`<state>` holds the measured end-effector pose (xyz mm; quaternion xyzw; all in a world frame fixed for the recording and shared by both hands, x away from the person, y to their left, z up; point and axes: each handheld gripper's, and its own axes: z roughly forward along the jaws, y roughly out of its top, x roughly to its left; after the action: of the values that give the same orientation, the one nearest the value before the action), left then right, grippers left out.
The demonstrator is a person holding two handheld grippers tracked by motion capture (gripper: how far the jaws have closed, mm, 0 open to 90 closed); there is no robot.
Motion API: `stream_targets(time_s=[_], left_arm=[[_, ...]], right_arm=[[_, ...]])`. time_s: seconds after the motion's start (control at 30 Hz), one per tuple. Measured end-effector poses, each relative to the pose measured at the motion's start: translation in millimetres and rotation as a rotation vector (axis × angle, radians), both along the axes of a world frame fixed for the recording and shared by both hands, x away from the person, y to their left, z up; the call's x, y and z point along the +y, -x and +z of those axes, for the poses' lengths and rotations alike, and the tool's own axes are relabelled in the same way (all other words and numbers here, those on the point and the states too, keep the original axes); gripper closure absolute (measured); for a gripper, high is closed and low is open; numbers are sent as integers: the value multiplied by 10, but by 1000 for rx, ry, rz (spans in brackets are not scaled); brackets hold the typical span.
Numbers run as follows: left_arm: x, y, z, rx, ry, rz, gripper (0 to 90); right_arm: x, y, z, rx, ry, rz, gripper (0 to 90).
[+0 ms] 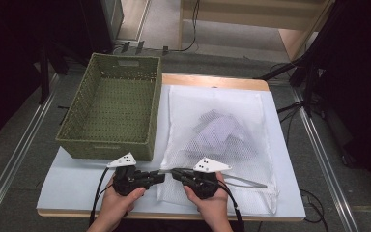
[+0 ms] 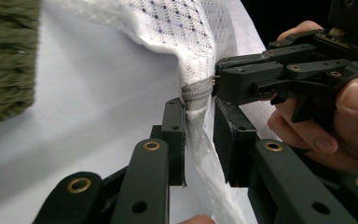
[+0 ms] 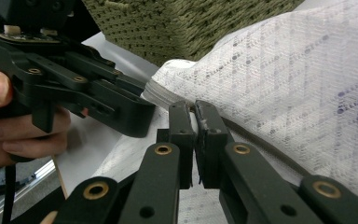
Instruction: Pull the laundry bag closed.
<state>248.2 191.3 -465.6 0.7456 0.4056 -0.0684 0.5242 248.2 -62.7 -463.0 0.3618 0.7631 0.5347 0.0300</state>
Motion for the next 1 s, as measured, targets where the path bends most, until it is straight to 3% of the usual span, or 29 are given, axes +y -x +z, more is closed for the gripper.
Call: stream_targets(time_s=[0.13, 0.5, 0.57, 0.7, 1.0], left_arm=[[-8, 15, 1, -9, -11, -2, 880], [-65, 59, 25, -107, -99, 6, 887], [-43, 55, 47, -110, -95, 23, 888], [-7, 48, 62, -110, -83, 27, 888], [-19, 62, 67, -117, -101, 26, 888]], right_arm=[[-11, 13, -9, 0, 1, 0, 876], [-61, 59, -14, -17, 18, -4, 875], [-90, 67, -17, -24, 34, -23, 875], [-220, 56, -10, -15, 19, -50, 876], [-328, 77, 3, -22, 20, -68, 875]])
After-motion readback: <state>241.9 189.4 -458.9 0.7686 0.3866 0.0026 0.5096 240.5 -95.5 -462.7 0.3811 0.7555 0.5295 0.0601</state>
